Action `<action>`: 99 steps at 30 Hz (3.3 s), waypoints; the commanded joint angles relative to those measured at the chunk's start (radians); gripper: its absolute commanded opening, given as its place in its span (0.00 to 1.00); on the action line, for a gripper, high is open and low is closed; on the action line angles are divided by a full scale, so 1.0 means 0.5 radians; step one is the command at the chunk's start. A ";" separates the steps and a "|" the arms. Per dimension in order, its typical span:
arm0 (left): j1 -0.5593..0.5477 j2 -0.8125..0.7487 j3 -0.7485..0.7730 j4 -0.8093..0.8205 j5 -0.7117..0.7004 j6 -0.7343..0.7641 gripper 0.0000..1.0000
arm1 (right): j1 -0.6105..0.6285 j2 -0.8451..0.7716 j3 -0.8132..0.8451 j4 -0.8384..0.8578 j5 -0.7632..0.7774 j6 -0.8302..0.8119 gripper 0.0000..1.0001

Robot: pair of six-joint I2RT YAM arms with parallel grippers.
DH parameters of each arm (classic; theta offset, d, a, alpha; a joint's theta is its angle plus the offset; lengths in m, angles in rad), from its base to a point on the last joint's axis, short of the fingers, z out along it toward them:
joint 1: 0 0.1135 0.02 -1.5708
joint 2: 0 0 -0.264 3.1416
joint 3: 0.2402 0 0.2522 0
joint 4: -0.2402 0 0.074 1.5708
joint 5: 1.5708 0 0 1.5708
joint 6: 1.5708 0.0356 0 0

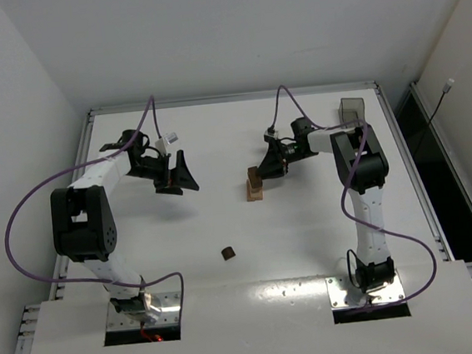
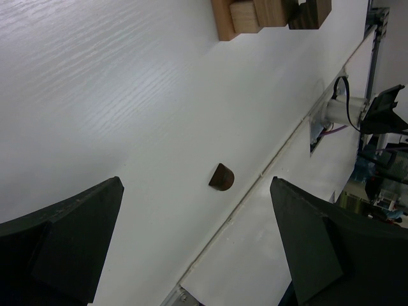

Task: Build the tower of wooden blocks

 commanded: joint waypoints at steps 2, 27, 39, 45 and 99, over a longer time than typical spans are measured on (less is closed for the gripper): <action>0.026 -0.001 0.050 0.026 0.057 0.030 1.00 | 0.015 -0.053 0.008 0.021 -0.001 -0.080 0.31; 0.026 -0.001 0.032 0.044 0.076 0.030 1.00 | -0.041 -0.111 -0.032 0.021 -0.019 -0.080 0.39; 0.026 -0.001 0.032 0.044 0.076 0.030 1.00 | -0.077 -0.129 -0.032 0.021 -0.019 -0.080 0.39; 0.026 -0.001 0.032 0.044 0.076 0.030 1.00 | -0.117 -0.151 -0.032 0.021 -0.037 -0.080 0.39; -1.775 -0.657 -0.573 0.247 -1.268 0.533 0.74 | -0.826 -1.878 -0.526 -0.948 2.423 -1.313 0.05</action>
